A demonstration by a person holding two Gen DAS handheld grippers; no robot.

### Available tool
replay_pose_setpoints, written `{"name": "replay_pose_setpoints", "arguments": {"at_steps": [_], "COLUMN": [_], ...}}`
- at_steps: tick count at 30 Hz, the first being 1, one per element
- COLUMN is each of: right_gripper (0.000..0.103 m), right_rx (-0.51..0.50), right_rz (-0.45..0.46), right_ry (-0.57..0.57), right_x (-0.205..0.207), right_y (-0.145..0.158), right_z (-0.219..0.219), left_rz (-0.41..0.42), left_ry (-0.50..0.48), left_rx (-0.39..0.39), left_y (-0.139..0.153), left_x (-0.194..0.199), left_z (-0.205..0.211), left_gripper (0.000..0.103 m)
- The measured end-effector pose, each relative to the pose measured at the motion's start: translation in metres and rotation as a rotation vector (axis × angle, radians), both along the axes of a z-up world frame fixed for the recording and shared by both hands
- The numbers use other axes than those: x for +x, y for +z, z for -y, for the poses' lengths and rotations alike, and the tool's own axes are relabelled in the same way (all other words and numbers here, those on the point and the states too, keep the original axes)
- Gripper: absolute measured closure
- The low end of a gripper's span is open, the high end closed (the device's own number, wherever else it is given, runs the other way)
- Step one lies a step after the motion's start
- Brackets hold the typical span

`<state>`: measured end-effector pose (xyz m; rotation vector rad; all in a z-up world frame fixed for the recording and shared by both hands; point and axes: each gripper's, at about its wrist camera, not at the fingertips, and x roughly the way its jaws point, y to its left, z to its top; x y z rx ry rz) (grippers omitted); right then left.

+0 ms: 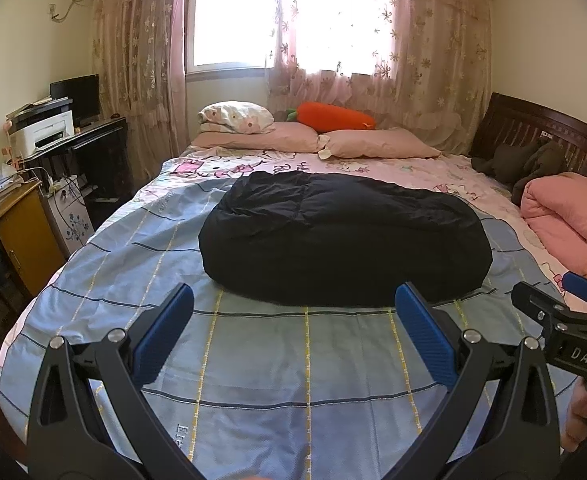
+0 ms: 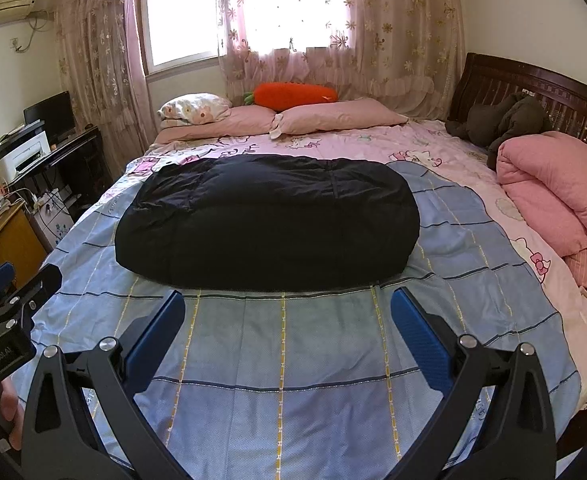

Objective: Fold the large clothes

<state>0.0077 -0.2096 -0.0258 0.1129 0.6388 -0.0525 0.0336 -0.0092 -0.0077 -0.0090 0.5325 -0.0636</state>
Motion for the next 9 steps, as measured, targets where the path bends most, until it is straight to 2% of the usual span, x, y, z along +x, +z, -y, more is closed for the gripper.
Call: {"name": "replay_pose_setpoints", "arguments": {"at_steps": [6, 9], "right_gripper": [0.001, 0.001], "right_rx": [0.001, -0.004], "right_rz": [0.000, 0.003], "right_ry": [0.007, 0.011], "right_x": [-0.0006, -0.0016], "right_y": [-0.0004, -0.0021], "right_z": [-0.0006, -0.0006], "left_rz": [-0.025, -0.010], "left_ry": [-0.103, -0.121], "left_rx": [-0.037, -0.020], "left_y": [-0.0003, 0.0000], "left_x": [0.0012, -0.0022], "left_z": [0.0043, 0.0097], "left_gripper": [0.002, 0.002]}}
